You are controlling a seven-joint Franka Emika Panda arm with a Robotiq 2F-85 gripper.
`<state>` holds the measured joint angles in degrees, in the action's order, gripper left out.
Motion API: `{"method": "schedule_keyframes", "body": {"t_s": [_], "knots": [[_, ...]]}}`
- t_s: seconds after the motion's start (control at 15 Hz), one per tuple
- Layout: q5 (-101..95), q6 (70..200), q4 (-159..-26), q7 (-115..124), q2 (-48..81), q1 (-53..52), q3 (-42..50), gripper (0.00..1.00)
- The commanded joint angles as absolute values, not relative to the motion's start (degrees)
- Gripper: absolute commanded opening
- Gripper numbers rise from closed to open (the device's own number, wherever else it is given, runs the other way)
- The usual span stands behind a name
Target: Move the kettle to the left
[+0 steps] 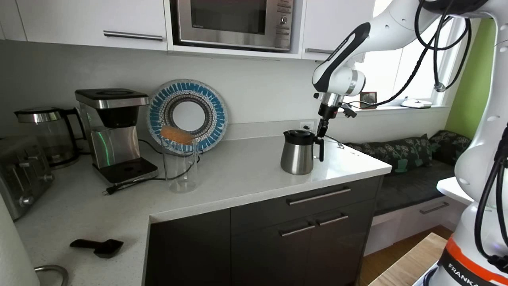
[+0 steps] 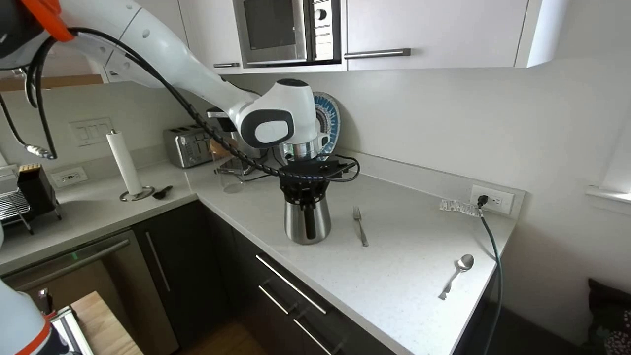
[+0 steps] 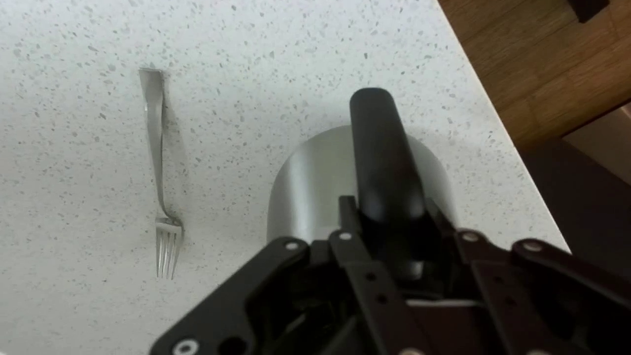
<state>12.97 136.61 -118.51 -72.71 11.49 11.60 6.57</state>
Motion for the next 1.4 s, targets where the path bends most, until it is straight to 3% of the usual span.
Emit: {"method": "schedule_keyframes", "body": {"t_s": [0.0, 1.0, 1.07, 1.33], "knots": [[17.1, 138.8, -117.5, -69.1, 13.0, 11.4, 4.3, 0.08], [17.5, 149.4, -106.1, -51.5, 22.9, 6.8, -5.9, 0.08], [17.3, 148.5, -108.9, -53.2, 21.0, 8.1, -6.1, 0.33], [17.1, 149.1, -107.0, -52.1, 22.7, 7.6, -6.9, 0.33]]}}
